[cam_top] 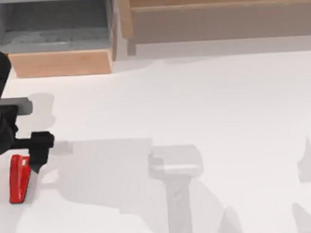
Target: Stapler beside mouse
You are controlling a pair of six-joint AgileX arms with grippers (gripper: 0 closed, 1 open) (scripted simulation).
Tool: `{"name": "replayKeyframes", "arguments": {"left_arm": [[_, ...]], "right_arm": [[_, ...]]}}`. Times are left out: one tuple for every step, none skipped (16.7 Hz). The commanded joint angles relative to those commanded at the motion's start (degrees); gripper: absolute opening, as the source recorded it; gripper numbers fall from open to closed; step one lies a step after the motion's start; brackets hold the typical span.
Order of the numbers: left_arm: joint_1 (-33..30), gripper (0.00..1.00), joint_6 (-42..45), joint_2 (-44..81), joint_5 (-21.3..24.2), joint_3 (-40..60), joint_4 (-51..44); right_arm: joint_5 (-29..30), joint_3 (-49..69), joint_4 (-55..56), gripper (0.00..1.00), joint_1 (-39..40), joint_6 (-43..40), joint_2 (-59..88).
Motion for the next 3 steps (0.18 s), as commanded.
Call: {"name": "replayKeyframes", "arguments": {"left_arm": [[0.0,1.0,0.0,0.0,0.0,0.0,0.0],[0.0,1.0,0.0,0.0,0.0,0.0,0.0],[0.0,1.0,0.0,0.0,0.0,0.0,0.0]], "right_arm": [[0.0,0.0,0.0,1.0,0.0,0.0,0.0],[0.0,0.0,0.0,1.0,0.0,0.0,0.0],[0.0,0.0,0.0,1.0,0.0,0.0,0.0]]}}
